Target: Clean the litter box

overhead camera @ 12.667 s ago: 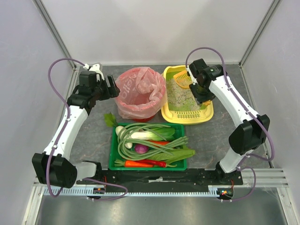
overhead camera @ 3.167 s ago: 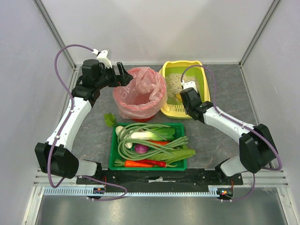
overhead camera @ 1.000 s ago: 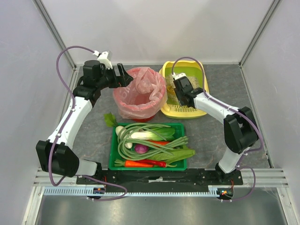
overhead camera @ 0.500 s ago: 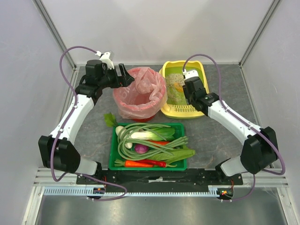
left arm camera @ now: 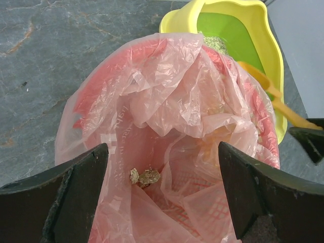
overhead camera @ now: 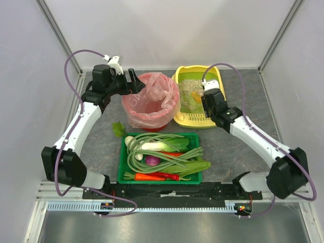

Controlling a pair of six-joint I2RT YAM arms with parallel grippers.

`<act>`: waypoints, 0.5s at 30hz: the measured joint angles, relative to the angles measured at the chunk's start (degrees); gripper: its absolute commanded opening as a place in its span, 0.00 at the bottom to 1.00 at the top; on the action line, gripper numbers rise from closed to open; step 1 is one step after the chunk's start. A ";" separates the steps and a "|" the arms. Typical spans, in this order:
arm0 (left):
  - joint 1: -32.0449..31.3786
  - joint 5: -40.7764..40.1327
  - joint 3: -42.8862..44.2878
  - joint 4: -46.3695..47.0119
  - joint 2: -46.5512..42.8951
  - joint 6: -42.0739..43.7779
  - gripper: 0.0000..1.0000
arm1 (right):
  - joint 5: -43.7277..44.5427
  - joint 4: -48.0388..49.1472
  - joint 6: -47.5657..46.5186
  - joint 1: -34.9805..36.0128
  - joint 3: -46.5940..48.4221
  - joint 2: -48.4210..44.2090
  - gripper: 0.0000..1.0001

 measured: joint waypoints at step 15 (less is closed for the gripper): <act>0.00 0.28 -1.66 0.66 -2.71 0.02 0.95 | 3.85 1.07 -0.85 2.78 0.00 -7.30 0.00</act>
